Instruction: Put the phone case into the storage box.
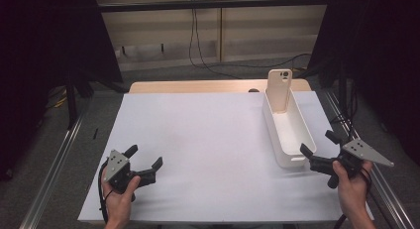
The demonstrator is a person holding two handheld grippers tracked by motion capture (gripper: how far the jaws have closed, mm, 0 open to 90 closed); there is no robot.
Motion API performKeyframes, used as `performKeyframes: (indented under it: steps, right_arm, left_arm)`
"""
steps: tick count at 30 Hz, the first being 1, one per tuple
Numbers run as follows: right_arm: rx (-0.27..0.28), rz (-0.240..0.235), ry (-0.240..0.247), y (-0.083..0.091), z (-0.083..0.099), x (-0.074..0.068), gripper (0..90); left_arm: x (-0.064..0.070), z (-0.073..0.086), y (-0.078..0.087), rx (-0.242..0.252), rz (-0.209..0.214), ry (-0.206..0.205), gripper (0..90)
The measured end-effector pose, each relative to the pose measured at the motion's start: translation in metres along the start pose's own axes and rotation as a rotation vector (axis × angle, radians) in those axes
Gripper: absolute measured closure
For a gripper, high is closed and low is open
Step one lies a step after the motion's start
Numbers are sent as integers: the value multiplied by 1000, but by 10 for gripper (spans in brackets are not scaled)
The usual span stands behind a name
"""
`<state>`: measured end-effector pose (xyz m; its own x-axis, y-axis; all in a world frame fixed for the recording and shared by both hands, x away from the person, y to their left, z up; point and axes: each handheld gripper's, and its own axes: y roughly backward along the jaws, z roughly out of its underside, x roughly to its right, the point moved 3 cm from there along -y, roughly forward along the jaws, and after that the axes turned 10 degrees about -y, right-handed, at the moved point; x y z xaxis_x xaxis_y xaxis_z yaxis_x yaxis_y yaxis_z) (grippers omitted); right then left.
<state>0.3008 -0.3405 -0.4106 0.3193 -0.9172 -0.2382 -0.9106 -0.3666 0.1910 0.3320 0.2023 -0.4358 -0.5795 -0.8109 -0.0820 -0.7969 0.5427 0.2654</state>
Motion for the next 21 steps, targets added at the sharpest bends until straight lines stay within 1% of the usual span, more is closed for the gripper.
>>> performKeyframes:
  steps: [2,6,10,14,17,21]
  right_arm:
    - [-6,-6,1,3,2,-1,0]
    - [-13,3,8,9,8,-1,0]
    - [-20,6,1,14,16,-3,1]
    - [-40,15,4,18,26,-6,3]
    - [-43,28,6,22,30,-7,3]
    - [-32,47,1,29,35,-8,4]
  left_arm:
    - [-1,0,-1,-8,-1,-4,26]
    - [-2,-1,-2,-10,-15,-11,26]
    - [-3,1,-2,-13,-15,-5,26]
    - [-3,1,0,-16,-12,-9,26]
    - [-2,2,1,-13,-7,-5,26]
    - [-2,1,4,-12,-10,-16,26]
